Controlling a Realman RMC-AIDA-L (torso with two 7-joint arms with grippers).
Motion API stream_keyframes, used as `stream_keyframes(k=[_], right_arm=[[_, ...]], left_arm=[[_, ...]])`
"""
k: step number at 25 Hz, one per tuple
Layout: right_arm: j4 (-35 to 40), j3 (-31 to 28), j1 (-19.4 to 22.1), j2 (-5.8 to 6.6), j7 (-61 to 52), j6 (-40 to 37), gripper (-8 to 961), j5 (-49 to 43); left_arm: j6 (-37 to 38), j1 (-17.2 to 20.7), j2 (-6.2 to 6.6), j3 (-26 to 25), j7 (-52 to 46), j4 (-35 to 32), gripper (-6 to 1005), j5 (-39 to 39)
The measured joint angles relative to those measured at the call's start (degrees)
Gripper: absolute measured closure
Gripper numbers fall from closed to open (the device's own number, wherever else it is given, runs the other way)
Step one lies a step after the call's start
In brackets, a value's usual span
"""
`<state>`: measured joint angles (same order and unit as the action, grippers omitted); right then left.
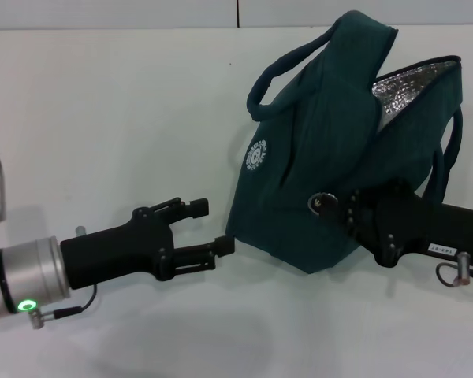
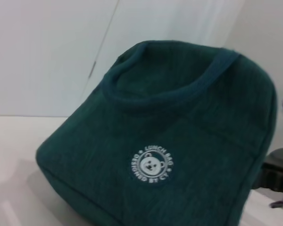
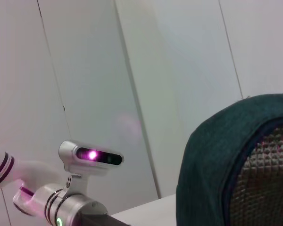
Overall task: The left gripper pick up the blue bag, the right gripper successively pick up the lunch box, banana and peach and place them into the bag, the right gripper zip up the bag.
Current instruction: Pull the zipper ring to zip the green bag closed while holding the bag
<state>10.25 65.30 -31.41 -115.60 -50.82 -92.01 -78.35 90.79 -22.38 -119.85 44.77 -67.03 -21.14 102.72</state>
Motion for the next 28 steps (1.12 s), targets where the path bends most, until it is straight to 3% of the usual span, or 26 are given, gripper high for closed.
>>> stream_keyframes(k=[8,23,28], right_arm=[[0.2,0.0,-0.3,-0.11,-0.6,0.6,943,0.4],[0.2,0.0,-1.2,-0.26,-2.0,1.6,942,0.4],[0.2,0.0,-1.2,-0.28,-2.0,1.6,942,0.4]], left_arm=[[-2.8,-2.8,-0.07,0.6,4.8,4.8,117,-1.5],[-5.5,-3.6,-0.46,1.6,9.1,8.1,133,-6.8],[-5.2,-3.8,-0.46,1.7,9.5,8.1,197,-6.7]])
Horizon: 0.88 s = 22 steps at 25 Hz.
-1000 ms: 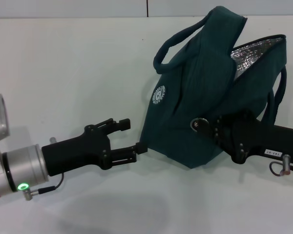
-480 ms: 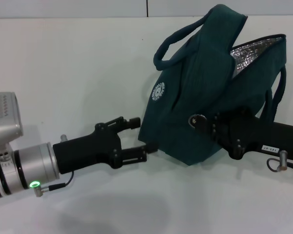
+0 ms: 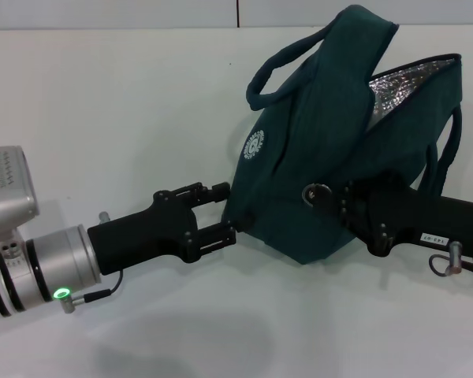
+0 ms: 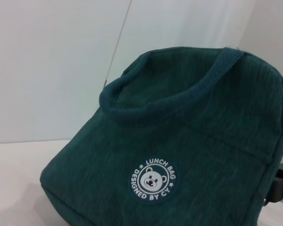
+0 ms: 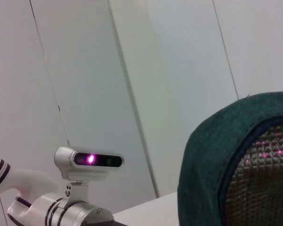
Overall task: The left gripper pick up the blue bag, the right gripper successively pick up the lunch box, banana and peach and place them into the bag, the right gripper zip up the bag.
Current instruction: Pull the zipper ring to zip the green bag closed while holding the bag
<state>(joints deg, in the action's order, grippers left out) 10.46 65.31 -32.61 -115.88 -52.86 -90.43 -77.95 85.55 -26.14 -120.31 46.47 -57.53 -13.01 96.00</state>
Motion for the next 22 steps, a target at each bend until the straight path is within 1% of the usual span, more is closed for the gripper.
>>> stream_keyframes(k=[1,6,12,22], right_arm=[[0.0,0.0,0.0,0.00,0.0,0.0,942,0.0],[0.0,0.0,0.0,0.03,-0.7,0.0,942,0.0],[0.0,0.0,0.0,-0.02,-0.7,0.0,942,0.0],[0.0,-0.5,0.4,-0.05,-0.8,-0.5,941,0.1]], left_arm=[[0.0,0.0,0.00,0.0,0.2,0.0,210,0.0],[0.0,-1.1,-0.08,0.2,1.5,1.5,419,0.1],[-0.1,-1.9,-0.12,0.6,4.1,2.9,614,0.1],[-0.2,-2.3,-0.02,0.6,4.3,3.5,696,-0.3]])
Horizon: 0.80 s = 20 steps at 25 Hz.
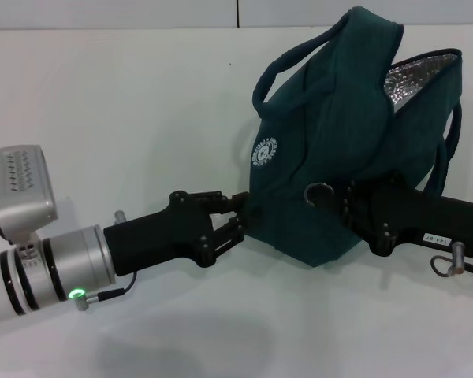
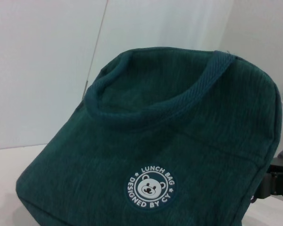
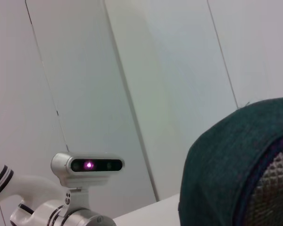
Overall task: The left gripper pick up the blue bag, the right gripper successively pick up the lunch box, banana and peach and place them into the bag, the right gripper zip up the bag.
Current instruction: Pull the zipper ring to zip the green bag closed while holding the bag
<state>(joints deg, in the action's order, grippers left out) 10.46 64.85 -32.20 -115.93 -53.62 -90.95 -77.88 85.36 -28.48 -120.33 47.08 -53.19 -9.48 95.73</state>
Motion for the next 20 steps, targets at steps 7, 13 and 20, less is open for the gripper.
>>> stream_keyframes(k=[7,13,20], right_arm=[[-0.1,-0.1,0.3,0.00,-0.1,-0.4,941,0.4],[0.0,-0.1,1.3,0.01,-0.1,-1.6,941,1.4],[0.0,-0.1,1.5,0.01,-0.4,-1.9,941,1.7]], left_arm=[[-0.2,0.0,0.08,-0.1,-0.1,0.0,748,-0.1],[-0.6,0.1,0.17,-0.1,-0.1,0.0,799,-0.7],[-1.0,0.1,0.19,0.0,-0.2,0.0,853,-0.7]])
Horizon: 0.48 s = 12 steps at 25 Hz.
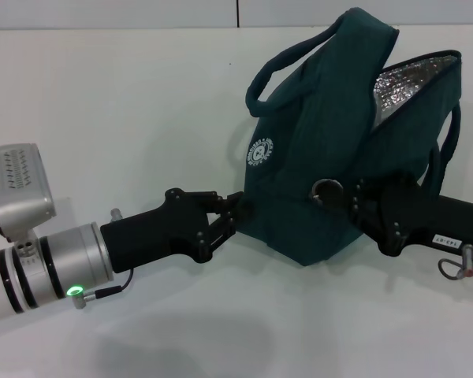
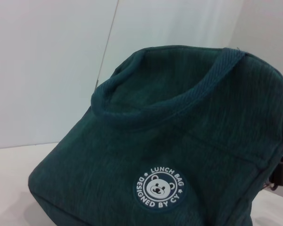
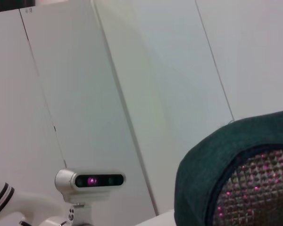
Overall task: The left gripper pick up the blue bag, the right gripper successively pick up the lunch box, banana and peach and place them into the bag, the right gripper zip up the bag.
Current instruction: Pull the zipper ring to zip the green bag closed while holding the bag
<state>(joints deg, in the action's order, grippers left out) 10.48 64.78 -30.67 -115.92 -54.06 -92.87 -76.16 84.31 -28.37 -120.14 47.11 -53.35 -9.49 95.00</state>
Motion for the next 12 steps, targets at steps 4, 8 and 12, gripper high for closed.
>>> stream_keyframes(k=[4,8,12], right_arm=[[0.0,0.0,0.0,0.16,-0.2,-1.1,940,0.6],[0.0,-0.1,0.1,0.34,-0.2,-2.8,940,1.6],[0.9,-0.2,0.9,0.35,-0.1,-4.1,940,2.2]], left_arm=[[-0.3,0.1,0.00,0.1,0.0,0.0,868,0.0],[-0.8,0.3,0.00,0.2,0.0,0.0,883,0.0],[-1.4,0.3,0.00,0.2,0.0,0.1,884,0.3]])
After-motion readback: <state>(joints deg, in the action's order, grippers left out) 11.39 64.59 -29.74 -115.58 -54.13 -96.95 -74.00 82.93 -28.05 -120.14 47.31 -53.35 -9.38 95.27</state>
